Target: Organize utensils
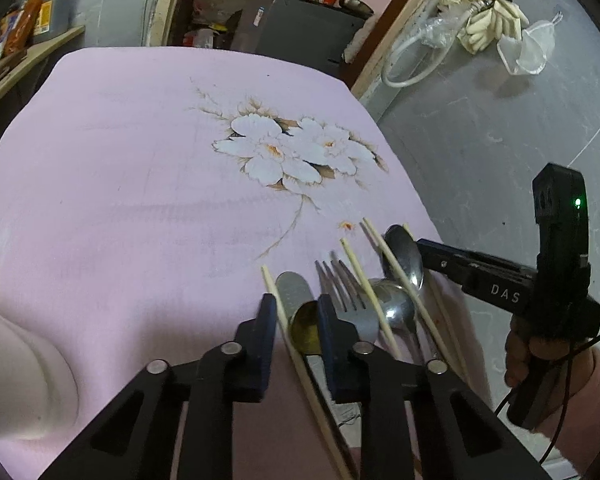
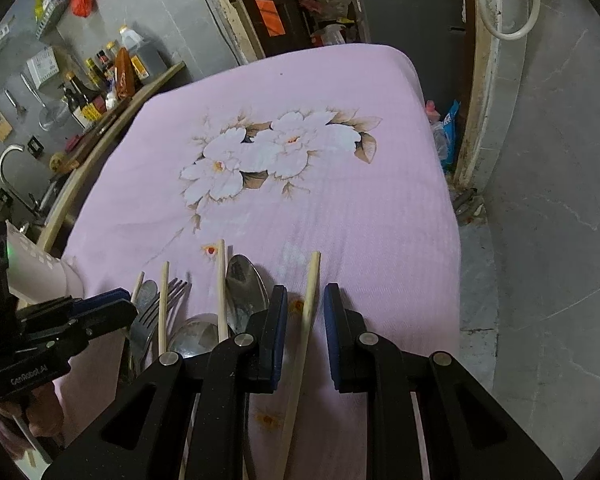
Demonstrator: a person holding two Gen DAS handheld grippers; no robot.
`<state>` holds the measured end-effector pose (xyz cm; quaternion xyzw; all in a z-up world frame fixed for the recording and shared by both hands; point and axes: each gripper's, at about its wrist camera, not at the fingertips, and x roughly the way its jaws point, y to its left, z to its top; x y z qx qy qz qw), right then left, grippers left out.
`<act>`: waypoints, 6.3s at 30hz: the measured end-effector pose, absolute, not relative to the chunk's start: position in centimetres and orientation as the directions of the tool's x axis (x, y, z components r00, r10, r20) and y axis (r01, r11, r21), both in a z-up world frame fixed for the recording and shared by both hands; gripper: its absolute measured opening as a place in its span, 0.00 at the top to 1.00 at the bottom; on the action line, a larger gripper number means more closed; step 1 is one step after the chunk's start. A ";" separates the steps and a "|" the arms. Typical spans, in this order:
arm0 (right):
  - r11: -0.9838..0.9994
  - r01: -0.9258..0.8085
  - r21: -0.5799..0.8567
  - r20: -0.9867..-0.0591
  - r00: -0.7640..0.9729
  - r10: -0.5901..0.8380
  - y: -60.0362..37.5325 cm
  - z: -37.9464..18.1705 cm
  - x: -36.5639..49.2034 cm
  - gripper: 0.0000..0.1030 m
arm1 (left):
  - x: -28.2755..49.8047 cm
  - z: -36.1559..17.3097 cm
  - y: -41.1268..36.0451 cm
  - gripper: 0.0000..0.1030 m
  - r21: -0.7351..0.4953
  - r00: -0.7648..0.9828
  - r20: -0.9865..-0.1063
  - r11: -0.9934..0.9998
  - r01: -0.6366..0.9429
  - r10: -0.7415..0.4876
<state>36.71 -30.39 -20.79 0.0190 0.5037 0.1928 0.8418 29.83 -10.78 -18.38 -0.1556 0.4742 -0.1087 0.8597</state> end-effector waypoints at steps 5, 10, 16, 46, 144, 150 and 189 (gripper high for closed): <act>0.933 -0.299 0.201 -0.855 0.410 0.316 -29.7 -20.6 36.9 0.84 | 29.6 -18.0 -11.3 0.86 -0.350 0.509 -0.788 0.932 0.093 -0.347; 0.932 -0.296 0.211 -0.852 0.411 0.323 -29.9 -20.7 37.0 0.84 | 29.7 -18.0 -11.5 0.88 -0.350 0.494 -0.791 0.929 0.120 -0.361; 0.932 -0.296 0.211 -0.852 0.411 0.324 -29.9 -20.8 37.0 0.84 | 30.6 -18.0 -12.0 0.95 -0.339 0.457 -0.807 0.927 0.161 -0.374; 0.768 -0.333 0.548 -0.234 0.820 0.523 -27.4 -4.8 25.8 0.96 | 23.5 -1.6 -5.7 0.97 -0.194 0.812 -0.575 0.981 -0.022 -0.095; 0.984 -0.097 0.147 -0.383 0.912 0.147 -34.0 -6.8 22.0 0.02 | 19.7 -4.7 -9.6 0.01 -0.093 0.889 -0.456 0.996 0.007 -0.048; 0.969 -0.141 0.204 -0.474 0.851 0.224 -35.5 -11.4 25.8 0.02 | 21.7 -8.3 -11.8 0.01 -0.096 0.839 -0.542 0.995 -0.004 -0.049; 0.853 -0.447 0.270 -0.746 0.463 0.479 -29.6 -21.4 35.1 0.77 | 30.3 -18.3 -11.6 0.94 -0.336 0.504 -0.832 0.933 -0.129 -0.230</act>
